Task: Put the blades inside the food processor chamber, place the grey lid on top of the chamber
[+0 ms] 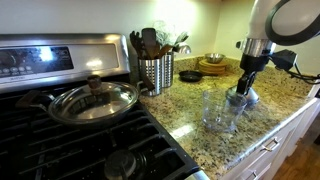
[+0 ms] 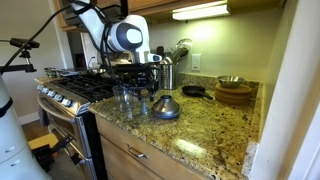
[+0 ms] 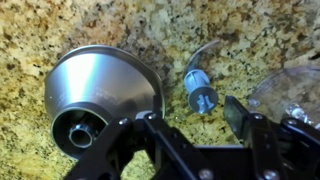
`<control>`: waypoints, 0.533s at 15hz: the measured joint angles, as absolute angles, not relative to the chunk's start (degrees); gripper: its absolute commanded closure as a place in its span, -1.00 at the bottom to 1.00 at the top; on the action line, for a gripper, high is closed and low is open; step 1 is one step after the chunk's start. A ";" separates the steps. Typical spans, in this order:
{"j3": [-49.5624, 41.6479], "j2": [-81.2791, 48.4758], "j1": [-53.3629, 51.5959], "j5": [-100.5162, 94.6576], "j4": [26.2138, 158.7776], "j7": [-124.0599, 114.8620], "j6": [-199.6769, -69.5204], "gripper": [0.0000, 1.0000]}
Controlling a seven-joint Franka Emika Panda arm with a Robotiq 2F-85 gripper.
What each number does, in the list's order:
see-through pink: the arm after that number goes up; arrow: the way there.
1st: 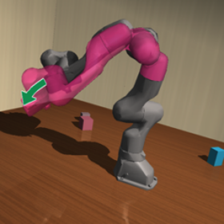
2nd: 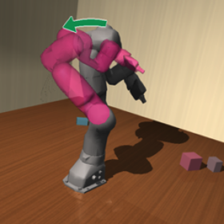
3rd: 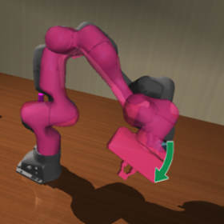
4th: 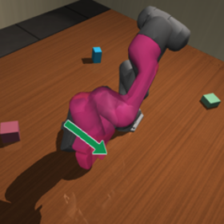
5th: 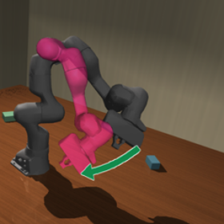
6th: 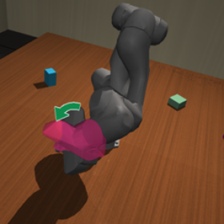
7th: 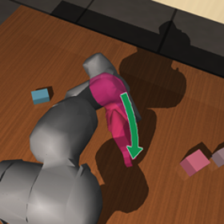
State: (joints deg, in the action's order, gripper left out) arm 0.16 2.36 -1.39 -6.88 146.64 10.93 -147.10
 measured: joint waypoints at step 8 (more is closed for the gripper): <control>0.46 2.25 -1.40 -6.83 146.22 10.93 -147.11 0.79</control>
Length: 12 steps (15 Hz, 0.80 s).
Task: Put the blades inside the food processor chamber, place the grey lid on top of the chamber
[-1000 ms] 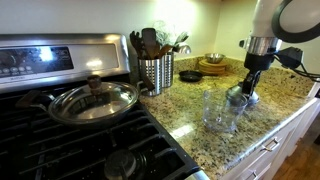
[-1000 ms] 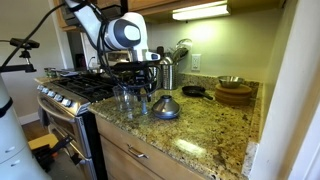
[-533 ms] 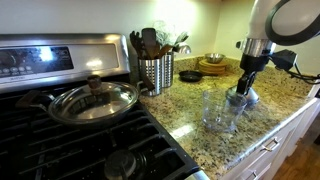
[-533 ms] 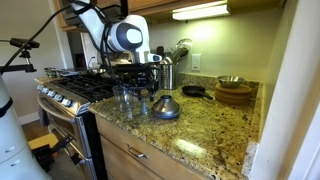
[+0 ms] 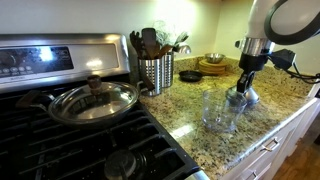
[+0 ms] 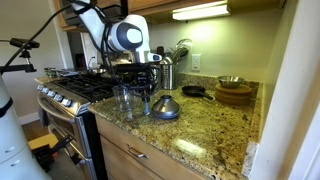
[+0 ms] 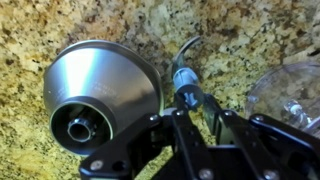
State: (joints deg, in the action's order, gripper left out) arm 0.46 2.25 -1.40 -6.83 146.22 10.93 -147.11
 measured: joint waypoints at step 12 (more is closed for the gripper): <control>0.69 7.34 -1.40 -7.21 145.55 10.92 -142.83 0.82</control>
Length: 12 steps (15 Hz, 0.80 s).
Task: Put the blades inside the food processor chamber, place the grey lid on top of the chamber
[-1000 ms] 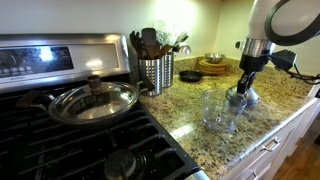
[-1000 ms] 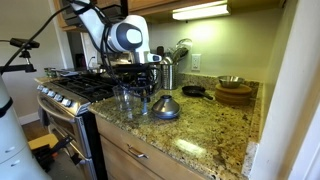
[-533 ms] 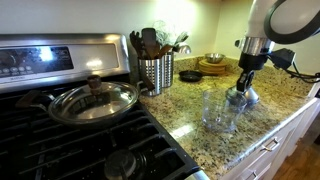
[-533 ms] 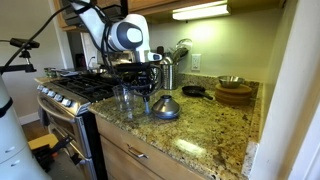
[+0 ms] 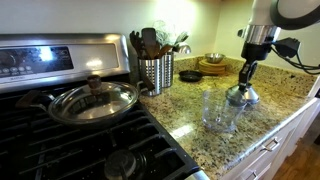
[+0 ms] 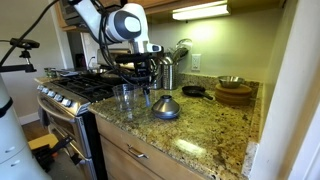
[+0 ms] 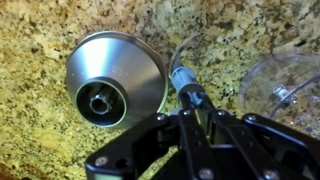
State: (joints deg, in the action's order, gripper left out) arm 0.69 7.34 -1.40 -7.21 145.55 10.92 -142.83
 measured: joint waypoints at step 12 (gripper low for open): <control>5.75 20.52 -6.23 -7.45 142.46 11.06 -130.85 0.82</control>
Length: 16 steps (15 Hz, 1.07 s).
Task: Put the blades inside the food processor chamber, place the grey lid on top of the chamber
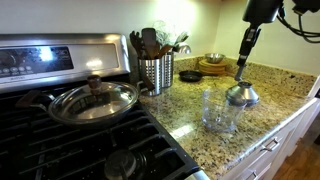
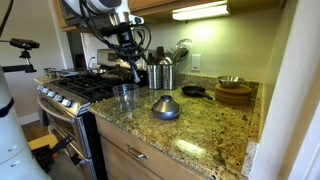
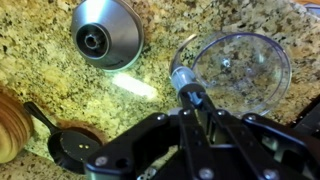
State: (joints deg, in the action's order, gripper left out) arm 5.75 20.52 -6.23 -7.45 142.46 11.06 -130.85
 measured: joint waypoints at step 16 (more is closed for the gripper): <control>7.30 16.36 -11.94 -5.10 142.44 15.57 -130.50 0.82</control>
